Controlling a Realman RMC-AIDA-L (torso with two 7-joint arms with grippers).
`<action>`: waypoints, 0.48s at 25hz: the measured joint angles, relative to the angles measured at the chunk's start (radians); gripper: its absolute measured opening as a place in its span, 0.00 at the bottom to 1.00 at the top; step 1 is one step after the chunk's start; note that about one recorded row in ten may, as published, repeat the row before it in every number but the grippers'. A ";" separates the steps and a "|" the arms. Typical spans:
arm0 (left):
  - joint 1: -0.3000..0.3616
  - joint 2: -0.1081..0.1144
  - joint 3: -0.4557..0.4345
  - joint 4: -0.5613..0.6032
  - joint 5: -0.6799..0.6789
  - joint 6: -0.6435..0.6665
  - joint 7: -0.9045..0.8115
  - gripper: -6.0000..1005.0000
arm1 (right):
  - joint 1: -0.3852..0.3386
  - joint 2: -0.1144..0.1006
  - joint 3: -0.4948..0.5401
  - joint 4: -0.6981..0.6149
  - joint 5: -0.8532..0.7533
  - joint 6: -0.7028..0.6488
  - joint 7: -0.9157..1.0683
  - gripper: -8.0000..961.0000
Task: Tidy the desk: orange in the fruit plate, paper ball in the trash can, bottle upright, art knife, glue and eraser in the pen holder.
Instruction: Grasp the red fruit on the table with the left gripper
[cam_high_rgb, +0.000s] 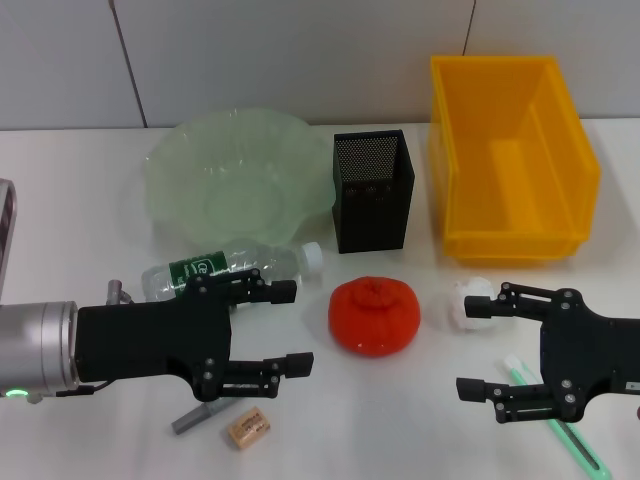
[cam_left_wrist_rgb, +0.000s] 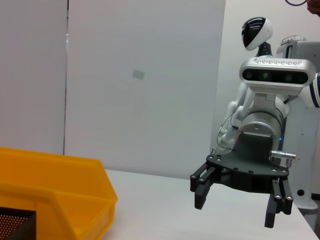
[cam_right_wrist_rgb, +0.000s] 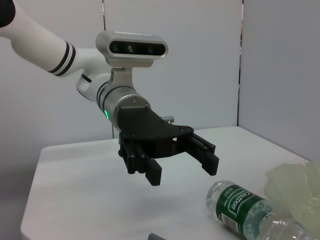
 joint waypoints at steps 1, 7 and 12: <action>0.000 0.000 0.000 0.000 0.000 0.000 0.000 0.79 | 0.000 0.000 0.000 0.000 0.000 0.000 0.000 0.88; 0.001 0.000 0.000 0.001 0.000 0.000 0.000 0.79 | -0.002 0.000 0.001 0.000 0.000 0.002 0.000 0.88; 0.001 -0.001 0.002 0.001 0.000 0.000 0.000 0.78 | -0.003 0.000 0.000 0.000 -0.001 0.004 0.000 0.88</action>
